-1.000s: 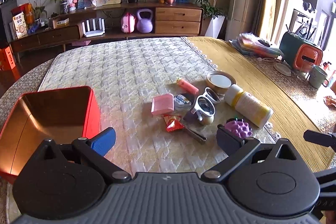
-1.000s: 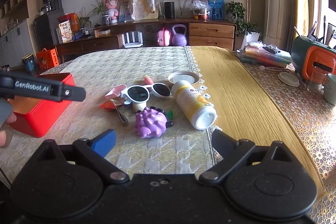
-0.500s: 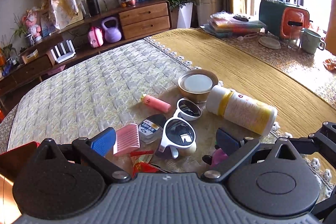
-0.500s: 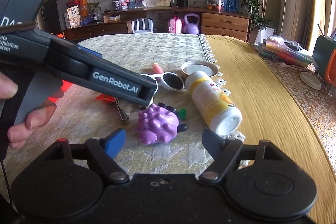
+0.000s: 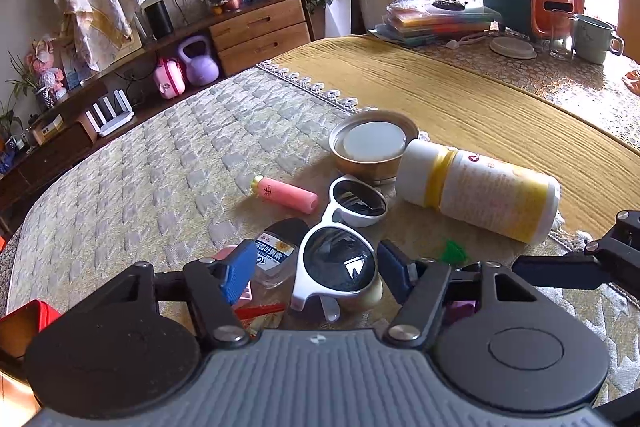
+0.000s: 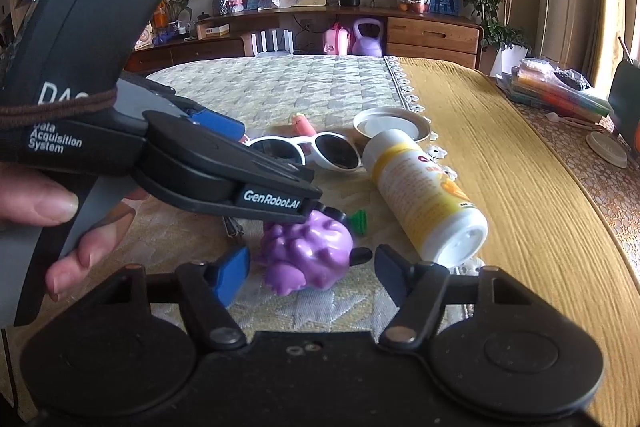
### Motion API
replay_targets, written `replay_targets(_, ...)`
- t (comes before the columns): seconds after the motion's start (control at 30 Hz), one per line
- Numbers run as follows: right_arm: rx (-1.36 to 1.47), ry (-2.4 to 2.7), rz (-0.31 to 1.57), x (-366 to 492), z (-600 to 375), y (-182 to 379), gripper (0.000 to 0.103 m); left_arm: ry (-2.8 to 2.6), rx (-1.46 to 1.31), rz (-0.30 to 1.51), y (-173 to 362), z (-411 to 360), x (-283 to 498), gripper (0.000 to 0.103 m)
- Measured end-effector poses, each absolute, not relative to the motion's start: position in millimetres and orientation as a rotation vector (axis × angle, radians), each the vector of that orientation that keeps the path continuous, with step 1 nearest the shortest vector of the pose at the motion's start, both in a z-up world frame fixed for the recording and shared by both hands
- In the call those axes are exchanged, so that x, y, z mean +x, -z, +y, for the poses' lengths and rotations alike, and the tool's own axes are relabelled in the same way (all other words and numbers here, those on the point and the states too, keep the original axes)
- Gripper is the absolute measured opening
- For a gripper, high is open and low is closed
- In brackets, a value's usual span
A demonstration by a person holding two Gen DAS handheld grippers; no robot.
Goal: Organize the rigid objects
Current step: 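Grasp the white sunglasses with the left gripper while the right gripper grasps the purple spiky ball, then carry sunglasses and purple ball into the red tin and open both grippers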
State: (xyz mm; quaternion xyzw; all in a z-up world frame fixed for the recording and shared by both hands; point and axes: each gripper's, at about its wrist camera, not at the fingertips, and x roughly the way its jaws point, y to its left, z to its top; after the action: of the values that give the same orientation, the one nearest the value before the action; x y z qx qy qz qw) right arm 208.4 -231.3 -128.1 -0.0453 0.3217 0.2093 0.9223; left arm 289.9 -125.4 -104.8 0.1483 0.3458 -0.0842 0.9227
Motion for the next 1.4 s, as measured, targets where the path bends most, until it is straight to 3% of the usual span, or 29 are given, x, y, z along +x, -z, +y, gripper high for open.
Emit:
replay_targets(0.17,-0.088,-0.42,0.666,211,-229,129,0.064,0.194,0.312,0.709,106,-129,293,0.043)
replay_targets(0.8,-0.057,-0.4,0.652,204,-231,117,0.064,0.12,0.172,0.656,81,-99,287,0.041)
replay_targets(1.4,-0.071,-0.417,0.583,167,-224,74,0.064,0.043,-0.021,0.632,30,-30,227,0.041)
